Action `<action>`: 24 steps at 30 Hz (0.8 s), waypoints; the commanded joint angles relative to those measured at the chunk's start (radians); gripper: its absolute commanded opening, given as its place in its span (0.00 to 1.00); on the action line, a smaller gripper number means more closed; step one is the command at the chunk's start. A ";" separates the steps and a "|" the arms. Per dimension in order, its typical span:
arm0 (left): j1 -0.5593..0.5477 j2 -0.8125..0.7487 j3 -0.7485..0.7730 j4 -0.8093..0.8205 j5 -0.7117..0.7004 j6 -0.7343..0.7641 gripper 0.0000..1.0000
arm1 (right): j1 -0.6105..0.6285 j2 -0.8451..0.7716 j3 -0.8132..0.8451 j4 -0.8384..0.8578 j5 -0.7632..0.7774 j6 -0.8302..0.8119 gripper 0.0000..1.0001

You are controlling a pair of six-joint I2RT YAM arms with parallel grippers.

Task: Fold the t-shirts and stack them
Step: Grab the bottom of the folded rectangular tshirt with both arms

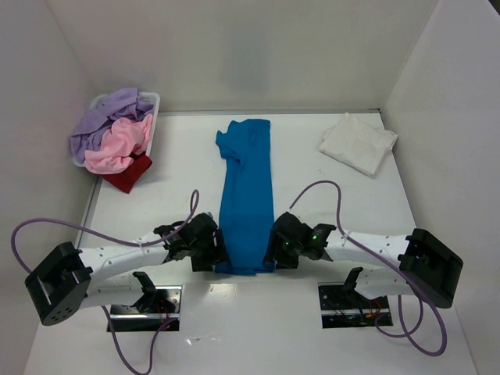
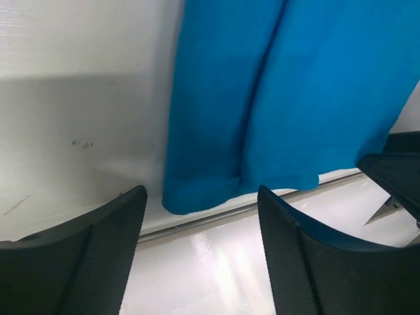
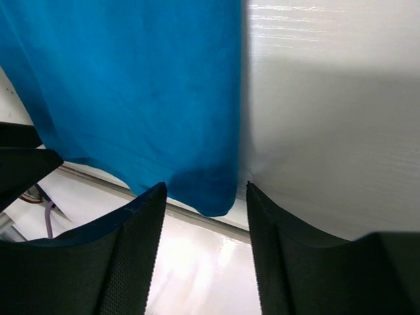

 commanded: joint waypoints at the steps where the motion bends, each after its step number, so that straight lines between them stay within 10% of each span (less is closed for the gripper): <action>1: -0.005 0.020 -0.004 0.002 -0.047 0.023 0.73 | 0.009 -0.029 -0.014 0.006 0.032 0.028 0.57; 24: -0.005 0.033 0.045 -0.021 -0.038 0.044 0.00 | 0.009 -0.031 0.053 -0.035 0.101 0.019 0.00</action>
